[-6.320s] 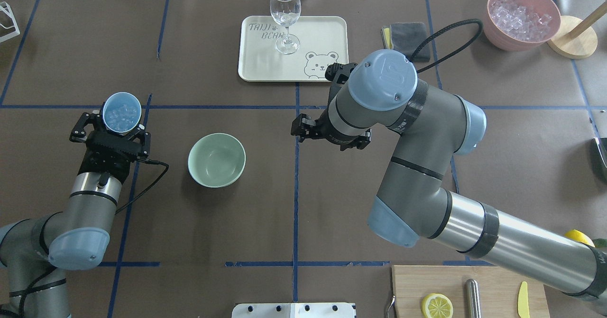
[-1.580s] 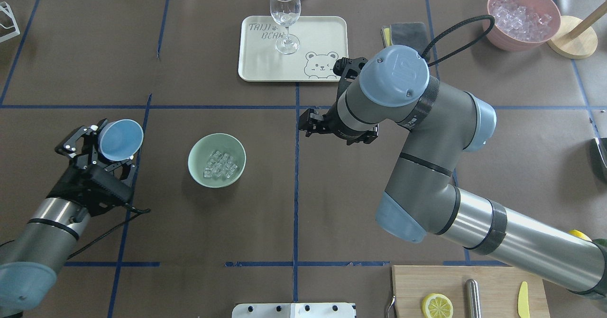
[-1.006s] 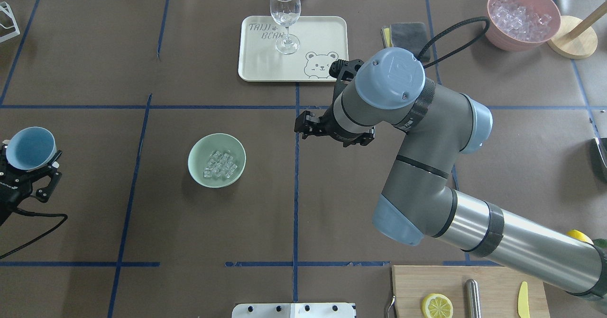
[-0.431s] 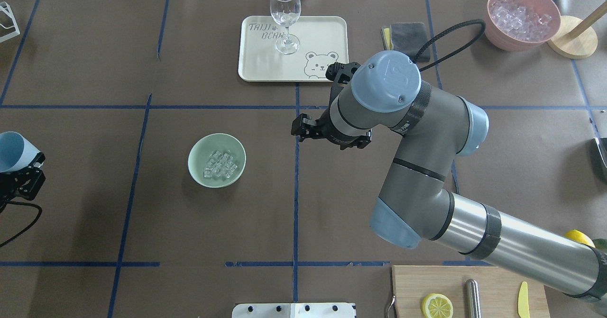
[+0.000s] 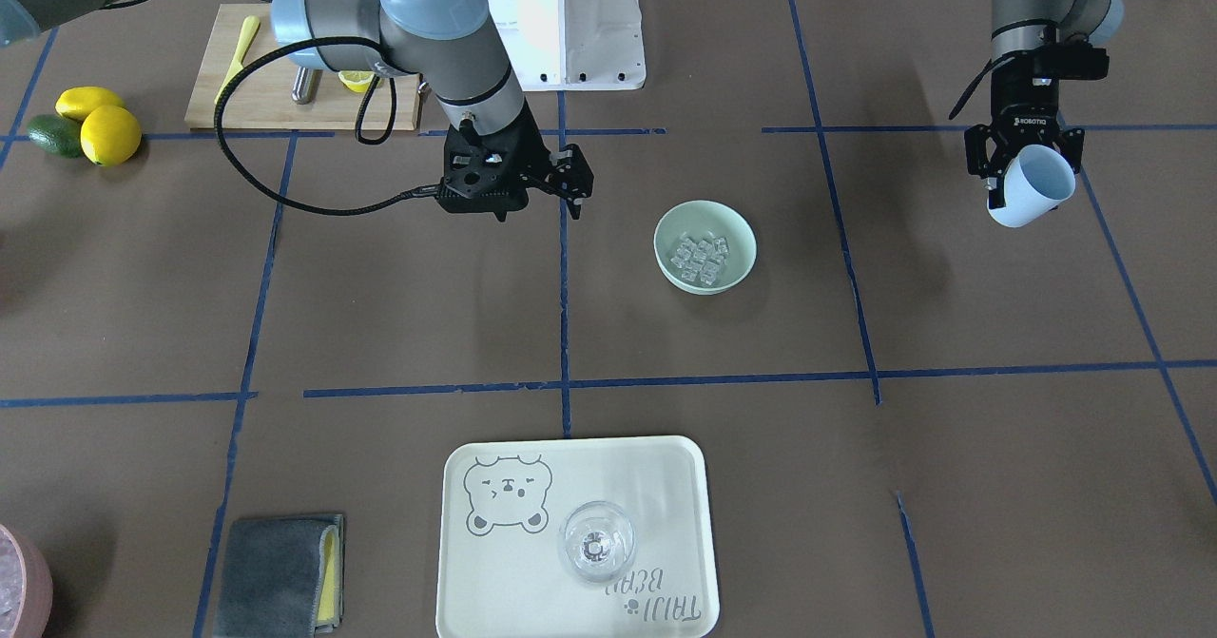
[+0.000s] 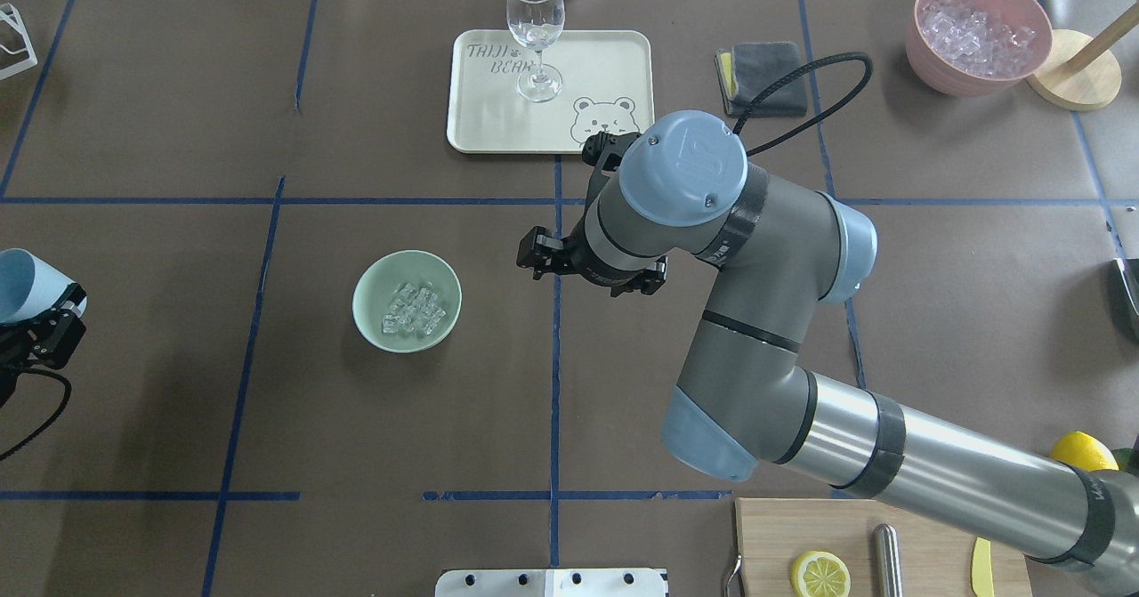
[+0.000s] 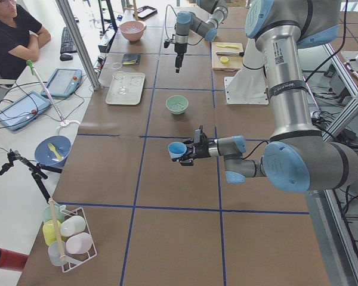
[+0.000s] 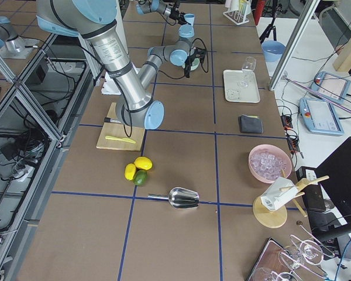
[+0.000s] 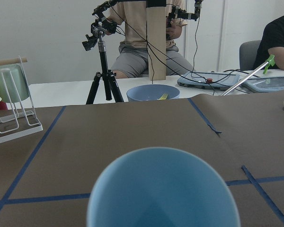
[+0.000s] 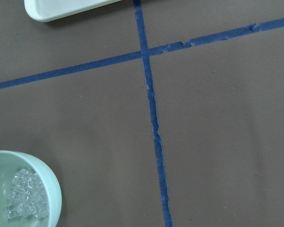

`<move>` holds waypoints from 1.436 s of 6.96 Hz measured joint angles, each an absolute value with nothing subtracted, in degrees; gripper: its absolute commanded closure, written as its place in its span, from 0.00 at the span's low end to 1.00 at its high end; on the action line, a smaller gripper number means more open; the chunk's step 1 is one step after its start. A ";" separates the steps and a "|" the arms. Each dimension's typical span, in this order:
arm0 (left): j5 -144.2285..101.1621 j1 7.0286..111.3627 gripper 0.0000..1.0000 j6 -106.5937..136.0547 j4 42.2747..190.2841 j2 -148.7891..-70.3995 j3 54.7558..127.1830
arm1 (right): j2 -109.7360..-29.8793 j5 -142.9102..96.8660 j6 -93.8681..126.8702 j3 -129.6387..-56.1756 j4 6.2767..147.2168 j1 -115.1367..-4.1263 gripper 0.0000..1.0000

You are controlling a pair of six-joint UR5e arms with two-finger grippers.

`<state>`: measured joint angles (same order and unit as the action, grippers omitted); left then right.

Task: Pour ice into bowl

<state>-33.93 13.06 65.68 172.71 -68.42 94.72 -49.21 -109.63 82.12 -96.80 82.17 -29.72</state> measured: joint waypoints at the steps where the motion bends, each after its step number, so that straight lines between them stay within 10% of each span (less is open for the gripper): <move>1: -33.93 13.08 1.00 66.35 172.51 -70.25 92.75 | -47.44 -108.91 82.50 -94.75 82.18 -28.74 0.00; 7: -34.09 13.31 1.00 67.86 171.48 -75.83 83.06 | -35.42 -103.63 85.55 -78.51 78.57 -25.36 0.00; 8: -34.18 13.40 0.88 67.74 171.27 -75.89 82.49 | -34.15 -103.45 85.54 -76.75 78.38 -25.30 0.00; 9: -34.38 13.54 0.14 67.70 171.18 -75.95 82.33 | -32.71 -103.18 85.48 -74.55 78.28 -25.14 0.00; 10: -34.53 13.80 0.00 67.64 171.14 -75.99 82.30 | -31.73 -102.77 85.38 -72.80 78.24 -24.81 0.00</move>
